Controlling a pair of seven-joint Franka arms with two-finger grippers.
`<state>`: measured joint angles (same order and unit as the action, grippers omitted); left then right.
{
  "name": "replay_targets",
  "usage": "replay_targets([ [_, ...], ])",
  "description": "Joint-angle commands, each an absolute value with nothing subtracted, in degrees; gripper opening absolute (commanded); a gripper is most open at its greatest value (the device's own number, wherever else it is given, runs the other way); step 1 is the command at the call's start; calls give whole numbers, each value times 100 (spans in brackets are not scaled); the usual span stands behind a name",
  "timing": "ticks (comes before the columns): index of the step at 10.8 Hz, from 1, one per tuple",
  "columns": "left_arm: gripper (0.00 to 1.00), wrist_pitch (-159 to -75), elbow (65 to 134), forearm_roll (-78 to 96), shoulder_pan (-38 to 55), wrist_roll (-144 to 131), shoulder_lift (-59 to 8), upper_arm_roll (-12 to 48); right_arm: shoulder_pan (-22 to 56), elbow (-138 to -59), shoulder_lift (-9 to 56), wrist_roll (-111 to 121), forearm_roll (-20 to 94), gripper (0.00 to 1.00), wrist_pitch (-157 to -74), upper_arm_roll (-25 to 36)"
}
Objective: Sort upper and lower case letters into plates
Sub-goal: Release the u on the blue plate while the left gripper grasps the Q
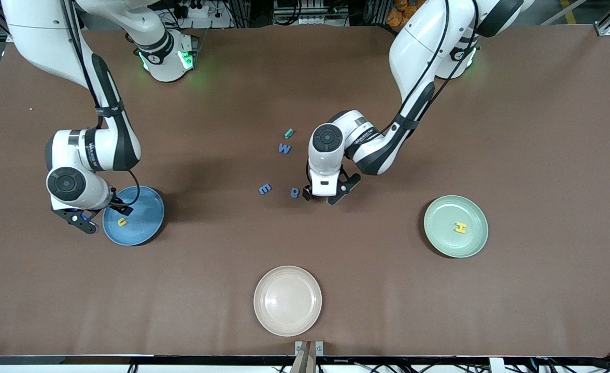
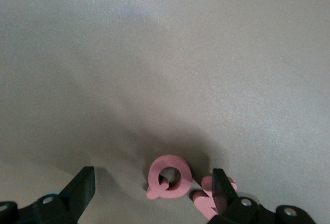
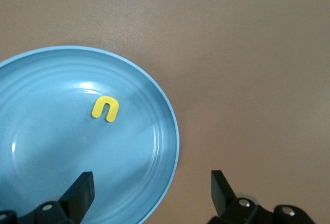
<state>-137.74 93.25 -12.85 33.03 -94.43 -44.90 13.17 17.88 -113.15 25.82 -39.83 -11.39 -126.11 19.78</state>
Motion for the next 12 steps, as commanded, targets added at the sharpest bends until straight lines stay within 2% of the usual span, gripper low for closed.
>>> replay_targets([
  [1, 100, -13799, 9193, -1573, 3314, -9598, -4544, 1266, 1767, -11320, 2514, -3955, -1204, 100, -12524, 1942],
  [9, 100, -13799, 9149, -1617, 3226, -9598, -4544, 1274, 1793, -11329, 2514, -3999, -1134, 100, -12480, 1934],
  [12, 96, -13799, 9158, -1652, 3226, -9589, -4562, 1266, 1793, -11338, 2522, -3999, -1134, 100, -12480, 1925],
])
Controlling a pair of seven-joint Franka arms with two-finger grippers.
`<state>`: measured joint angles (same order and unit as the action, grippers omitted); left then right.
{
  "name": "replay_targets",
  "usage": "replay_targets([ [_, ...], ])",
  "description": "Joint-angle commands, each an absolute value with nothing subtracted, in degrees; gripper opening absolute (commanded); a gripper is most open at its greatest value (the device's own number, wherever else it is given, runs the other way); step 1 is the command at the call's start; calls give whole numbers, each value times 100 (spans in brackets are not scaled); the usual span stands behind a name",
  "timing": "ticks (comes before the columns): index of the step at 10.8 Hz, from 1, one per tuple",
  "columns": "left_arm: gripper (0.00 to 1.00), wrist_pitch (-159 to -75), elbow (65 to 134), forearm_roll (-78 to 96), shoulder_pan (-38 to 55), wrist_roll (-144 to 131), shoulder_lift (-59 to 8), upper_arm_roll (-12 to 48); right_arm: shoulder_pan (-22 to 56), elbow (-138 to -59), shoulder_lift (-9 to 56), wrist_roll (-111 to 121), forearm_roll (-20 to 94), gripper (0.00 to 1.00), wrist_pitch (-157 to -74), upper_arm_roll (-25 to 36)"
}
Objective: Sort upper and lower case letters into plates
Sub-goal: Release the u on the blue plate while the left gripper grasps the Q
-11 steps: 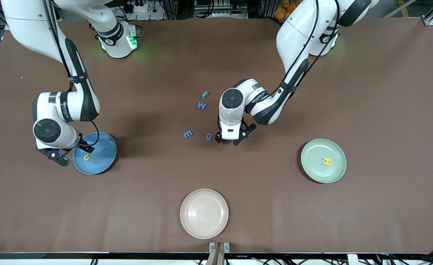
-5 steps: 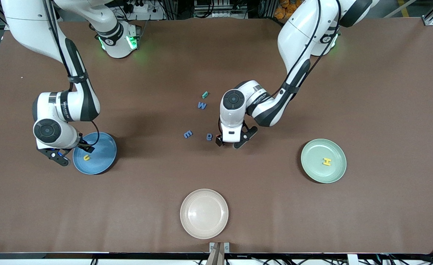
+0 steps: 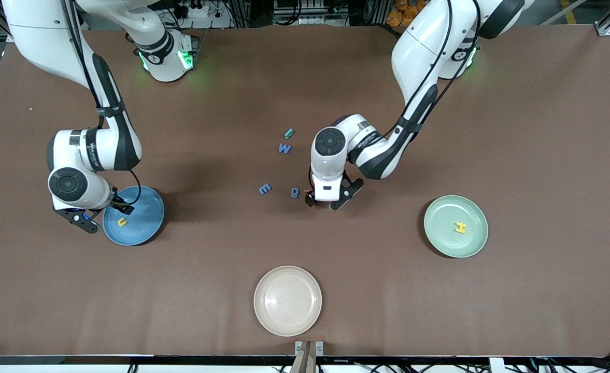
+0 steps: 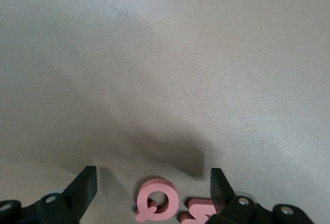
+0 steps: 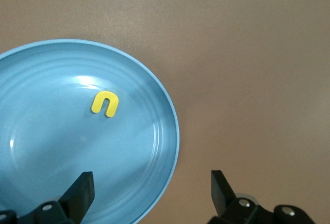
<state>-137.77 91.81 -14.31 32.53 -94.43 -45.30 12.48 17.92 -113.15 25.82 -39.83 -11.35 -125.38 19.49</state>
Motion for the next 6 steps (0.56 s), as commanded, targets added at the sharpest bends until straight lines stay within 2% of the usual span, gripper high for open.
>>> replay_targets([
  [1, 96, -13799, 9158, -1661, 3226, -9589, -4570, 1266, 1793, -11338, 2522, -3999, -1134, 100, -12480, 1925],
  [6, 91, -13799, 9158, -1652, 3287, -9580, -4605, 1230, 1793, -11329, 2558, -3955, -1134, 100, -12489, 1925],
])
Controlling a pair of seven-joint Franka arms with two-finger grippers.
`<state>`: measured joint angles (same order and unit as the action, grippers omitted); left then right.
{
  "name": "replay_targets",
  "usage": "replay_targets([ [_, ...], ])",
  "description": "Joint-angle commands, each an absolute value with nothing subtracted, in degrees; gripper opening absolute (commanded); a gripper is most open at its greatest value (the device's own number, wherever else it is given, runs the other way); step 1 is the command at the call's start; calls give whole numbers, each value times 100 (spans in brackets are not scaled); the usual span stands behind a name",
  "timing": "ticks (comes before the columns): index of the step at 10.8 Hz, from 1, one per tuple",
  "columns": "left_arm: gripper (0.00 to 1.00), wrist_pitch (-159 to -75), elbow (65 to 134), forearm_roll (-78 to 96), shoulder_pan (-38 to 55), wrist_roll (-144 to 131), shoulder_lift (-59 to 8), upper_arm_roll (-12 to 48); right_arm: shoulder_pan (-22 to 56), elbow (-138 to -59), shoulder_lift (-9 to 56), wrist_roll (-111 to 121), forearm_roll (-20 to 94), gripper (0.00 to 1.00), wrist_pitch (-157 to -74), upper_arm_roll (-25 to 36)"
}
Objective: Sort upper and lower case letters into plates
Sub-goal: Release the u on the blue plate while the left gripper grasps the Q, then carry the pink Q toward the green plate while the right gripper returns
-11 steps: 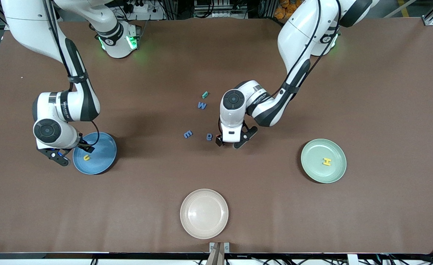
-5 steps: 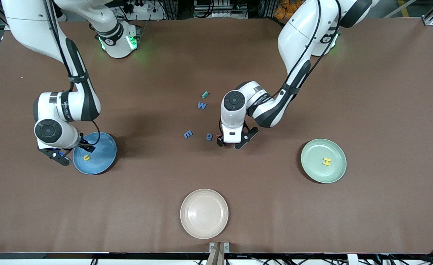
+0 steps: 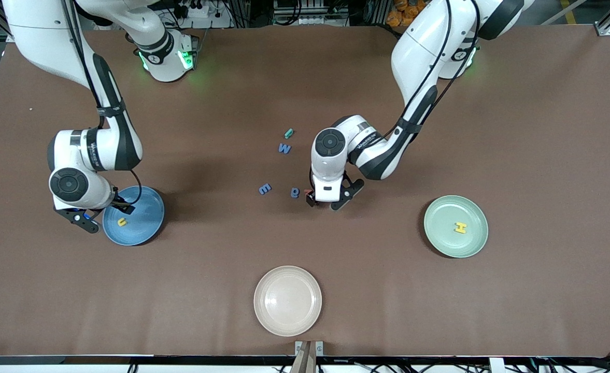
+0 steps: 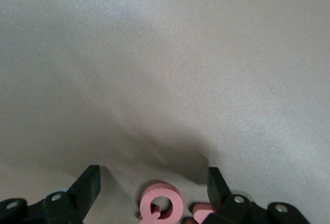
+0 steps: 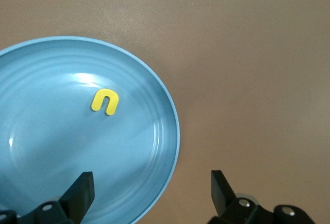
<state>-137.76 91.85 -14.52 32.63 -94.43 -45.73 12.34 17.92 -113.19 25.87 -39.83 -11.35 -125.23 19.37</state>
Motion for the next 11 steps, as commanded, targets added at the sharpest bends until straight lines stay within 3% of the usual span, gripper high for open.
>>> replay_targets([
  [1, 90, -13799, 9158, -1652, 3305, -9563, -4605, 1230, 1793, -11329, 2566, -3946, -1134, 100, -12489, 1925],
  [7, 83, -13790, 9158, -1626, 3410, -9606, -4597, 1239, 1784, -11163, 2549, -3990, -1134, 100, -12437, 1925],
  [8, 79, -13764, 9158, -1626, 3410, -9598, -4597, 1239, 1784, -10979, 2558, -3973, -1134, 100, -12115, 1925],
  [11, 49, -13755, 9158, -1635, 3410, -9589, -4614, 1239, 1837, -10775, 2575, -4034, -1081, 100, -11839, 1907],
])
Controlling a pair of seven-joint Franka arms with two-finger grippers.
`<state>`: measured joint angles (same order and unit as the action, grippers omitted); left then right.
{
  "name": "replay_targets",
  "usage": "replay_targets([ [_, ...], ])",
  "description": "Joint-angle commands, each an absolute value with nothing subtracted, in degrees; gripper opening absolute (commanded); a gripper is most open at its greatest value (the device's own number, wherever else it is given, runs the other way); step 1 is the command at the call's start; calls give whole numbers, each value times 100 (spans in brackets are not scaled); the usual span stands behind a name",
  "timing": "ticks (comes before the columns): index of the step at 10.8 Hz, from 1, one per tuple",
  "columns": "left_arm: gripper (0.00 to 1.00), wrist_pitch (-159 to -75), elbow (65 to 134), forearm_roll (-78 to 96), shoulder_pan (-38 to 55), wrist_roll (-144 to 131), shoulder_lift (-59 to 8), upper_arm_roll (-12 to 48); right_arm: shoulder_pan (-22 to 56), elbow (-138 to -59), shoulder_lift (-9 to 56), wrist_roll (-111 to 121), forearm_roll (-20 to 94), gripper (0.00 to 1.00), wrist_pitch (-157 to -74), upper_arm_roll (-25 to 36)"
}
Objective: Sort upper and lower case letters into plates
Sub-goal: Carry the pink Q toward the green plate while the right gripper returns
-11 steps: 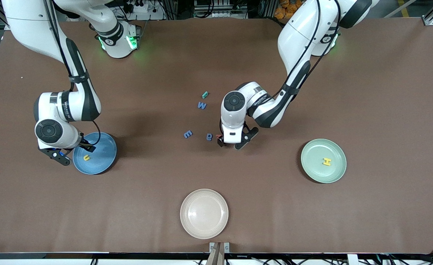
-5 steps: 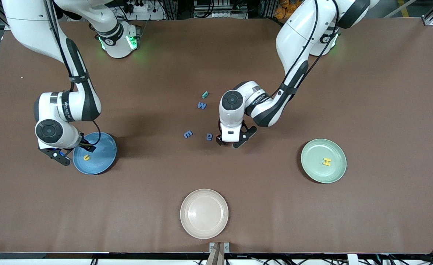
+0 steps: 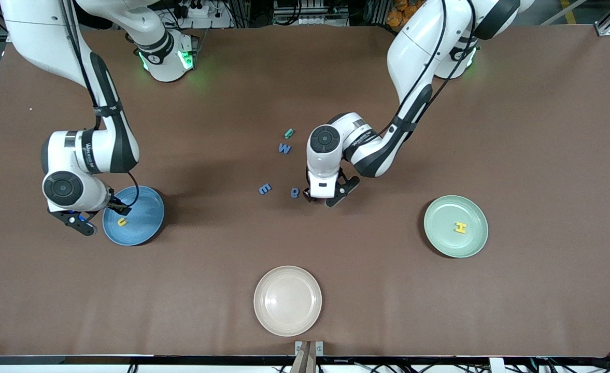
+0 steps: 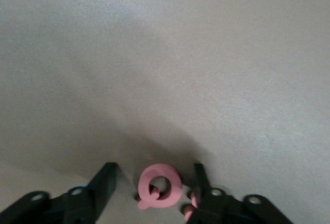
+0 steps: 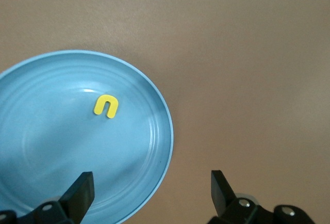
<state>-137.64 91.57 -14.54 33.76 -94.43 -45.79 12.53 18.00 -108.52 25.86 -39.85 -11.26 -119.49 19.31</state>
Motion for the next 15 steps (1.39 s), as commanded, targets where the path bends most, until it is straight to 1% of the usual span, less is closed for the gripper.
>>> replay_targets([
  [1, 40, -13755, 9158, -1635, 3410, -9589, -4640, 1239, 1880, -10767, 2575, -4043, -907, 100, -11856, 1907],
  [2, 30, -13755, 9158, -1635, 3410, -9589, -4649, 1239, 1898, -10723, 2575, -4043, -627, 100, -11883, 1899],
  [3, 11, -13755, 9158, -1652, 3419, -9589, -4667, 1239, 1968, -10653, 2601, -4043, -407, 100, -11909, 1907],
  [4, 0, -13755, 9158, -1661, 3428, -9563, -4658, 1239, 2030, -10600, 2636, -4052, -343, 100, -11909, 1907],
  [8, 0, -13624, 9149, -1679, 3069, -8845, -4343, 1230, 2152, -10530, 2698, -4357, -334, 100, -11979, 1898],
  [10, 0, -13204, 9158, -1679, 2700, -7854, -3975, 1239, 2337, -10521, 2759, -4674, -325, 100, -12294, 1863],
  [11, 0, -12940, 9176, -1635, 2402, -7126, -3694, 1248, 2451, -10494, 2760, -4771, -186, 100, -12470, 1741],
  [13, 0, -12701, 9176, -1355, 1568, -5623, -3394, 1423, 2784, -10110, 2812, -4781, 219, 100, -12621, 1504],
  [15, 0, -12490, 9211, -1327, 1040, -4418, -3331, 1433, 3521, -9557, 3057, -4676, 167, 100, -12578, 1503],
])
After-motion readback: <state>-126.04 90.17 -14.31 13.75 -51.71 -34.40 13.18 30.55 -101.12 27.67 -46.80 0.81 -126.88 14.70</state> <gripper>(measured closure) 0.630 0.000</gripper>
